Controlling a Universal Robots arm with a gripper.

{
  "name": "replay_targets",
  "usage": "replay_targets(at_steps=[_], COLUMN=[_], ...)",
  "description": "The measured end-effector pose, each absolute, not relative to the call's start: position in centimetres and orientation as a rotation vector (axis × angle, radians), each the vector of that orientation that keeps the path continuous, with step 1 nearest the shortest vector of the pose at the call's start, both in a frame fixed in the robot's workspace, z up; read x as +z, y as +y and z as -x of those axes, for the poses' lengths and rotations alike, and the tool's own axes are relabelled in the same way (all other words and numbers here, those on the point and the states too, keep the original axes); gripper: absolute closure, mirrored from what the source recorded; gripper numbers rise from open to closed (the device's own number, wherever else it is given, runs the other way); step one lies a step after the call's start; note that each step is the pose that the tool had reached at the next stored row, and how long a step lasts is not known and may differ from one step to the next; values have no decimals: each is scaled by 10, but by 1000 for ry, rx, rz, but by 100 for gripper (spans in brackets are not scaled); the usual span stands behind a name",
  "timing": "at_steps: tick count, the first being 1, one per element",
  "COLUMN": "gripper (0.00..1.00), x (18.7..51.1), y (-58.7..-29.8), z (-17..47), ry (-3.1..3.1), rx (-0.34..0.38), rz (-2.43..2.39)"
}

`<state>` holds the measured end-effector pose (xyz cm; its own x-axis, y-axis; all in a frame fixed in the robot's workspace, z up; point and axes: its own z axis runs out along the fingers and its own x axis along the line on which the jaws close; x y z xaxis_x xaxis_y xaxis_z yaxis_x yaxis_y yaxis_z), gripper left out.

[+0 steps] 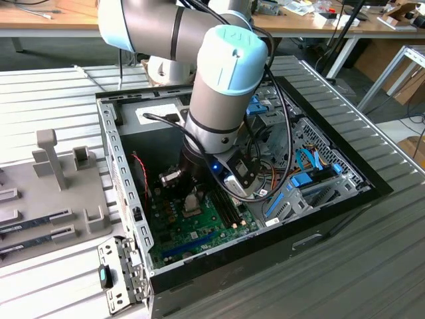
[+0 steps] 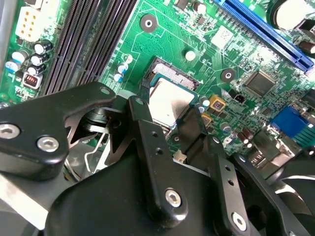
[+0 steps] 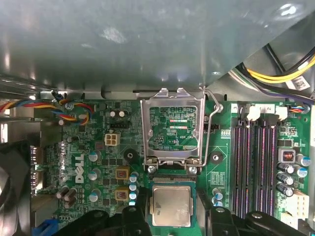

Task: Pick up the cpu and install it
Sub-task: 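Place the cpu into insertion slot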

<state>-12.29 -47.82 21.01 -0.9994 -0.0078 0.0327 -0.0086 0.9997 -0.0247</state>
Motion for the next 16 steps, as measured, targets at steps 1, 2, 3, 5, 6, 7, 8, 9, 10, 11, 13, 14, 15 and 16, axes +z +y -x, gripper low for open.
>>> replay_targets(at_steps=[1,2,3,5,6,7,8,9,10,11,13,14,15,16], gripper=[53,53,53,53,53,53,53,53,53,53,53,53,53,53], x=[210,209,209,207,206,205,205,204,204,203,202,202,201,201], y=[-478,-478,-478,-478,-478,-478,-478,-478,-478,-478,-478,-478,-478,-478], z=[123,123,123,123,123,123,123,123,123,123,122,122,122,122], ry=[-3108,-3108,-3108,-3108,-3108,-3108,-3108,-3108,-3108,-3108,-3108,-3108,-3108,-3108], rx=[50,58,67,76,76,76,76,75,75,75,75,75,75,76], rz=[-13,-13,-12,-12,-12,-11,-9,-7,-5,-5,-5,-5,-4,-4])
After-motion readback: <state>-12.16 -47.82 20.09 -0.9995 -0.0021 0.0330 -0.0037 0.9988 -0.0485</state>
